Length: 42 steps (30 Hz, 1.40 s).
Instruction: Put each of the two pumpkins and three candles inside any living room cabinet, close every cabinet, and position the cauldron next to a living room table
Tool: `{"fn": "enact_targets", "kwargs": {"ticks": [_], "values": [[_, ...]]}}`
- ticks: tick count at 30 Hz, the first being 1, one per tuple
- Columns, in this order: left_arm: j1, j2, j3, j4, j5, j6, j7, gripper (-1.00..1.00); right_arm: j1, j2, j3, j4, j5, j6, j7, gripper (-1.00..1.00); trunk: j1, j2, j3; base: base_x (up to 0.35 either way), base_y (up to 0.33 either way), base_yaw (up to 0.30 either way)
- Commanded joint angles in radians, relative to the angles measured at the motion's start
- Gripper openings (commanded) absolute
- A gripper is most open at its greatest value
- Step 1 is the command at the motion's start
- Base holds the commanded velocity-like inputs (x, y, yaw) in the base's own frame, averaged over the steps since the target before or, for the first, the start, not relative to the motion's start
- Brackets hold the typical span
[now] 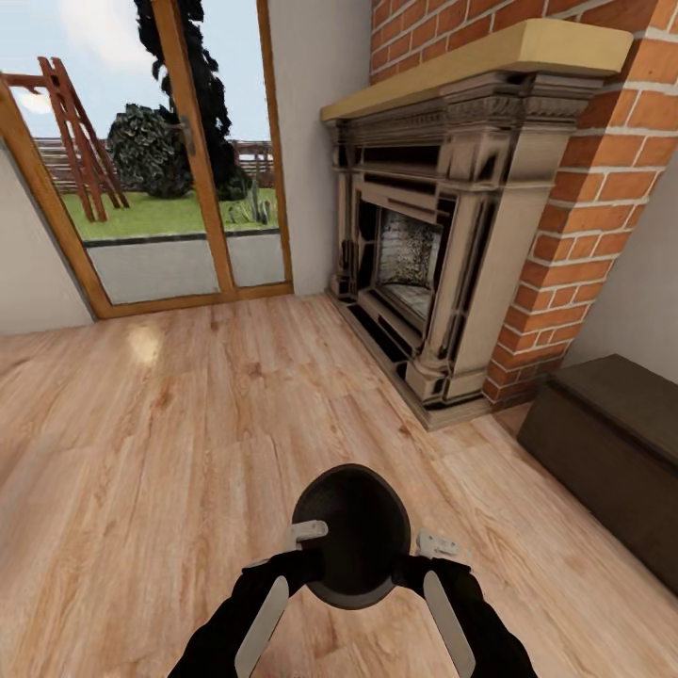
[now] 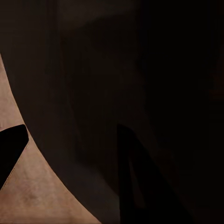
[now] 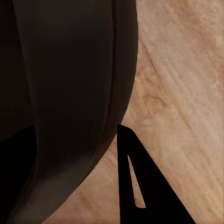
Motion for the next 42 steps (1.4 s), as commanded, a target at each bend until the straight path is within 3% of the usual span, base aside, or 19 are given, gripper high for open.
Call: {"fn": "enact_targets", "kwargs": {"ticks": [1, 12, 25, 42], "values": [[-0.001, 0.0, -0.005, -0.001, 0.045, -0.003, 0.01, -1.0, -0.001, 0.0, -0.001, -0.003, 0.012, -0.009, -0.009, -1.0, 0.0, 0.0, -0.001, 0.0, 0.0, 0.281], [-0.001, 0.0, -0.005, -0.001, 0.045, -0.003, 0.01, -1.0, 0.0, 0.001, 0.0, -0.003, 0.013, -0.009, -0.009, -1.0, 0.0, 0.0, -0.001, -0.116, 0.0, 0.279], [-0.001, 0.0, -0.005, -0.001, 0.045, -0.003, 0.01, -1.0, 0.0, 0.001, 0.001, -0.003, 0.019, -0.01, -0.009, -1.0, 0.0, 0.0, -0.001, -0.003, 0.0, 0.043], [-0.001, 0.0, -0.005, -0.001, 0.045, -0.002, 0.011, -1.0, 0.0, 0.003, 0.001, -0.003, 0.021, -0.009, -0.009, -1.0, 0.0, 0.0, -0.001, -0.062, 0.0, 0.275]]}}
